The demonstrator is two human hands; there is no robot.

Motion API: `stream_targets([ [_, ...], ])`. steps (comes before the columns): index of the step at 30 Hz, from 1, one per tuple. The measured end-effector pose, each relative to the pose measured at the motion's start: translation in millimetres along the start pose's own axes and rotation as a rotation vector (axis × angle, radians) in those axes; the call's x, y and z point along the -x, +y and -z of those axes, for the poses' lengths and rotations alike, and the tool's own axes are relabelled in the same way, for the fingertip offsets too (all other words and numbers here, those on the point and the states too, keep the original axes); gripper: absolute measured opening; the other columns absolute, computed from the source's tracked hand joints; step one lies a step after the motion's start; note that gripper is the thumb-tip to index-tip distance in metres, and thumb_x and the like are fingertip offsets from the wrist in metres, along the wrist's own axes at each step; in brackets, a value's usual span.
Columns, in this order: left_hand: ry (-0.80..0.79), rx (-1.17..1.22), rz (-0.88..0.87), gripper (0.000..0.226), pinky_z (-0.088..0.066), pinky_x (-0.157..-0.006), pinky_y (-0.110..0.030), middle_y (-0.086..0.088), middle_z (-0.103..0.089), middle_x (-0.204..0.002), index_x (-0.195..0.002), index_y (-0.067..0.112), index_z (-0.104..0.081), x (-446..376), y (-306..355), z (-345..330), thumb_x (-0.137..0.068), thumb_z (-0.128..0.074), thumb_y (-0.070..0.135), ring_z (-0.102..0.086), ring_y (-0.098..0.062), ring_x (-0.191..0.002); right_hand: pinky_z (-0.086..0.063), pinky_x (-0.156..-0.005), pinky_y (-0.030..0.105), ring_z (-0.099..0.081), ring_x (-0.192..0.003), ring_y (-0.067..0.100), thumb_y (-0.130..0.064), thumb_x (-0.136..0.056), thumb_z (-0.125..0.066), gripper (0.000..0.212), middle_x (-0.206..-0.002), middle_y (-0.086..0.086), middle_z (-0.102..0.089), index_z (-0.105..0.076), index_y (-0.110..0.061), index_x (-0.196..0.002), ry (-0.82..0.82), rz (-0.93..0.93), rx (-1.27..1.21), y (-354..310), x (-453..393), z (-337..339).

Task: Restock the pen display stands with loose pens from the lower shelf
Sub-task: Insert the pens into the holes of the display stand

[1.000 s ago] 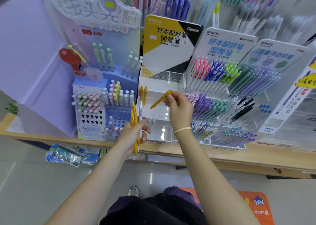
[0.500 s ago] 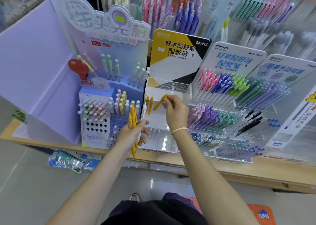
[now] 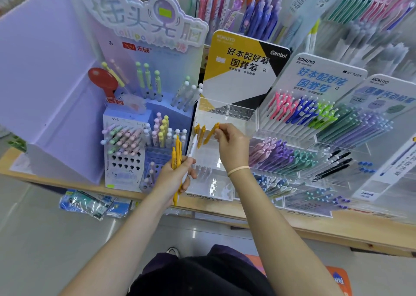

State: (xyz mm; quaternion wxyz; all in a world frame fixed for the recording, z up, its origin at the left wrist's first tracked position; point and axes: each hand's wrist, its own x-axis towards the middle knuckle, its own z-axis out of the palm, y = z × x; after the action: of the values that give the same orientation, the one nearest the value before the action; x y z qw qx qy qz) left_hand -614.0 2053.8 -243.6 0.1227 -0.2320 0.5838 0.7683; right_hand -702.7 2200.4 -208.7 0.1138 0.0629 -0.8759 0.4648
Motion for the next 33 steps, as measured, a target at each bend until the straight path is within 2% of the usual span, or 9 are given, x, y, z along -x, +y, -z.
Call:
stream_targets([
  [10,-0.020,0.080,0.015,0.035,-0.025,-0.041,-0.023,-0.002,-0.058,-0.065,-0.119,-0.001,-0.057,3.5,-0.3,6.6,-0.100,-0.061,0.028,-0.033,-0.014,-0.043,-0.056,-0.071,0.043,-0.068,-0.074,0.027,-0.017,-0.095,-0.064,0.013,-0.079,0.011,-0.071,-0.070,-0.006,-0.094,-0.092,-0.096,0.082,6.9,-2.8,-18.0],
  [15,-0.019,0.096,-0.002,0.027,-0.028,-0.040,-0.023,-0.005,-0.061,-0.067,-0.110,0.006,-0.059,9.3,2.4,6.3,-0.096,-0.066,0.028,-0.039,-0.015,-0.043,-0.054,-0.065,0.036,-0.066,-0.066,0.026,-0.023,-0.093,-0.068,0.017,-0.074,0.003,-0.067,-0.068,-0.008,-0.085,-0.066,-0.176,0.070,0.3,2.5,-4.8],
  [18,-0.003,0.088,-0.001,0.021,-0.031,-0.039,-0.022,-0.006,-0.063,-0.068,-0.104,0.010,-0.062,10.7,2.1,3.3,-0.094,-0.070,0.027,-0.043,-0.015,-0.042,-0.051,-0.055,0.032,-0.063,-0.053,0.018,-0.025,-0.098,-0.061,0.022,-0.071,0.005,-0.068,-0.069,-0.008,-0.086,-0.124,-0.278,-0.091,-9.2,16.1,9.1],
  [20,-0.005,0.068,-0.003,0.021,-0.031,-0.039,-0.022,-0.007,-0.064,-0.069,-0.104,0.010,-0.065,10.9,-0.4,-1.1,-0.092,-0.072,0.026,-0.044,-0.016,-0.042,-0.050,-0.051,0.028,-0.062,-0.053,0.016,-0.023,-0.098,-0.061,0.021,-0.075,0.007,-0.069,-0.070,-0.004,-0.095,-0.255,-0.386,-0.300,-16.0,25.3,15.2],
  [22,-0.023,0.026,0.000,0.019,-0.031,-0.039,-0.022,-0.008,-0.066,-0.069,-0.103,0.010,-0.067,12.0,-3.5,-8.4,-0.091,-0.073,0.024,-0.045,-0.016,-0.042,-0.050,-0.051,0.026,-0.063,-0.054,0.015,-0.019,-0.095,-0.066,0.018,-0.075,0.008,-0.068,-0.070,-0.002,-0.098,-0.309,-0.418,-0.364,-17.7,31.5,19.0],
  [24,-0.046,-0.019,0.007,0.017,-0.031,-0.038,-0.022,-0.008,-0.067,-0.069,-0.102,0.012,-0.066,13.5,-7.0,-15.8,-0.091,-0.073,0.024,-0.047,-0.017,-0.043,-0.050,-0.050,0.025,-0.062,-0.052,0.012,-0.015,-0.093,-0.069,0.015,-0.071,0.007,-0.066,-0.070,0.000,-0.094,-0.314,-0.429,-0.334,-16.9,35.5,22.4],
  [26,-0.072,-0.060,0.013,0.019,-0.031,-0.039,-0.022,-0.008,-0.067,-0.071,-0.102,0.013,-0.065,16.1,-11.9,-22.4,-0.093,-0.071,0.029,-0.047,-0.018,-0.044,-0.051,-0.051,0.025,-0.062,-0.051,0.010,-0.012,-0.093,-0.067,0.006,-0.070,0.006,-0.064,-0.068,-0.007,-0.089,-0.332,-0.458,-0.334,-13.3,40.5,26.5],
  [29,-0.092,-0.079,0.035,0.035,-0.032,-0.040,-0.023,-0.009,-0.068,-0.076,-0.102,0.009,-0.066,21.7,-18.7,-28.5,-0.096,-0.062,0.043,-0.050,-0.019,-0.046,-0.052,-0.055,0.026,-0.063,-0.054,0.012,-0.010,-0.094,-0.066,0.006,-0.072,0.008,-0.064,-0.064,-0.011,-0.088,-0.330,-0.519,-0.399,-5.9,51.3,33.5],
  [33,-0.096,-0.122,0.019,0.021,-0.035,-0.039,-0.023,-0.008,-0.069,-0.079,-0.100,0.007,-0.067,28.6,-24.8,-31.3,-0.099,-0.062,0.027,-0.055,-0.017,-0.047,-0.051,-0.059,0.028,-0.062,-0.059,0.017,-0.011,-0.092,-0.068,0.012,-0.069,0.008,-0.063,-0.058,-0.009,-0.086,-0.259,-0.626,-0.510,7.4,64.3,40.7],
])
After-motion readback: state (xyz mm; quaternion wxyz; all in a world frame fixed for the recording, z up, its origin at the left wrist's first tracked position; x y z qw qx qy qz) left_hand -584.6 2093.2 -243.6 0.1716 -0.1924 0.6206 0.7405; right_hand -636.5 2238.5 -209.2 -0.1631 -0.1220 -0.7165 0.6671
